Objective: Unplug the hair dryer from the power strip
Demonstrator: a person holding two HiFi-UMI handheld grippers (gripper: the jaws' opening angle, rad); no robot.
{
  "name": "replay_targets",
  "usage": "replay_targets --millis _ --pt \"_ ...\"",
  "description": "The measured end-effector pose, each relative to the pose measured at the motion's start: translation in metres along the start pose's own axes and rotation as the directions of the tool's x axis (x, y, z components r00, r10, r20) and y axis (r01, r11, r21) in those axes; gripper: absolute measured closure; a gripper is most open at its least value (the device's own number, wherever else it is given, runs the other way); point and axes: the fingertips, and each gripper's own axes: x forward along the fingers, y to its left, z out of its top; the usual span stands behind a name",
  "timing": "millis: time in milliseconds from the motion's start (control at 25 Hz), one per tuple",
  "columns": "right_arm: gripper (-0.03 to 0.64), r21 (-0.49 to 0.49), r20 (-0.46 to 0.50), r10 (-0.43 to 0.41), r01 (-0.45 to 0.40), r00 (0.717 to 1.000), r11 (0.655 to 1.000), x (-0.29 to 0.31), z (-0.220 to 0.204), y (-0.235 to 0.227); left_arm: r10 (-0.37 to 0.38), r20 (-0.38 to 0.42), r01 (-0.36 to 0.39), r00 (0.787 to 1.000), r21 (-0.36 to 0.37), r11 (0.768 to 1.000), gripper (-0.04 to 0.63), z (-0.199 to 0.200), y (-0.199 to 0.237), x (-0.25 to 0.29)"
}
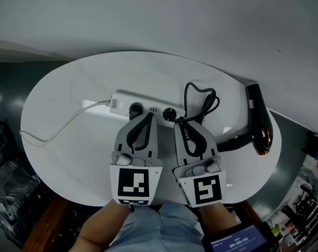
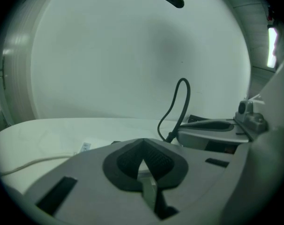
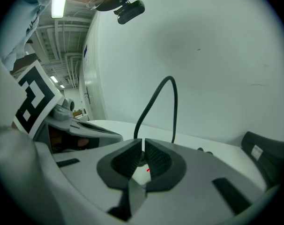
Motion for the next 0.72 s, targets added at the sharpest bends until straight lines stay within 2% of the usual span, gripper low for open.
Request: replay_targets --millis 80,200,360,440,600,680,720 --pt "0.617 0.029 0.046 -0.011 0.009 0.999 1.0 0.002 0.01 -0.001 0.008 0.0 -0.008 1.0 0.014 1.0 0.598 0.001 0.0 0.001" --pt "0.617 0.002 0.001 0.0 0.0 1.0 1.0 -0.001 0.0 0.001 0.009 -0.008 -0.009 1.0 0.024 1.0 0.598 0.0 -0.001 0.001" --pt "0.615 0.058 0.084 -0.01 0.006 0.996 0.998 0.002 0.014 0.003 0.004 -0.02 -0.003 1.0 0.027 1.0 0.598 -0.003 0.0 0.002" --pt "0.584 0.058 0.087 0.0 -0.005 0.996 0.998 0.003 0.014 0.005 -0.001 -0.03 0.002 1.0 0.028 1.0 0.598 -0.004 0.0 0.002" --pt "0.575 0.016 0.04 0.018 -0.019 0.999 1.0 0.002 0.006 0.004 -0.007 -0.034 0.008 0.999 0.02 1.0 0.598 -0.004 -0.001 0.002" --pt "0.572 0.033 0.063 0.017 -0.019 0.998 0.999 0.001 0.012 0.004 -0.01 -0.033 0.011 0.999 0.016 1.0 0.598 -0.004 -0.002 0.002" --pt "0.538 0.045 0.086 0.018 -0.022 0.996 0.999 0.001 0.016 0.005 -0.012 -0.033 0.013 0.999 0.014 1.0 0.598 -0.003 -0.002 0.002"
